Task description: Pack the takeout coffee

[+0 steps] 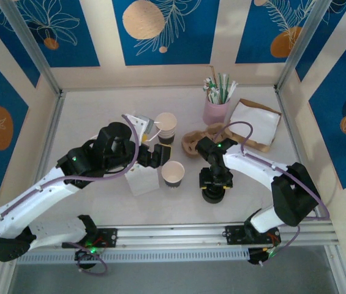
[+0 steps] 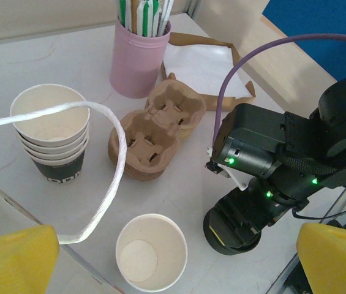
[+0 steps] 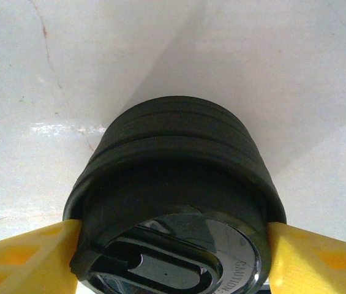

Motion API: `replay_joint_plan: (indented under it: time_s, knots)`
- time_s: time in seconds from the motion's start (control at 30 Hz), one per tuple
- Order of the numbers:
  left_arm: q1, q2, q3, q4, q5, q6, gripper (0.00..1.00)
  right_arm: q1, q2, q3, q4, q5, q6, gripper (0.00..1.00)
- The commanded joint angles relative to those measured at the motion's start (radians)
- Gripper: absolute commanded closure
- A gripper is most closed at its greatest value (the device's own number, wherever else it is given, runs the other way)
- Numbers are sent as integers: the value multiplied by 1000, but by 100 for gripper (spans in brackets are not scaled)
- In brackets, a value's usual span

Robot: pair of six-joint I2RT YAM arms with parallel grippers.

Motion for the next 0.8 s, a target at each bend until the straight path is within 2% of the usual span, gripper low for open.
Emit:
replay_joint_plan:
  time_s: [0.0, 0.57, 0.77]
  knots:
    - [-9, -1, -10, 14, -23, 12, 0, 14, -3, 2, -35, 9, 23, 29]
    - [-8, 3, -10, 17, -22, 13, 0, 40, -91, 62, -127, 20, 54, 30]
    - [-9, -34, -28, 5, -93, 21, 0, 70, -142, 125, -145, 24, 63, 30]
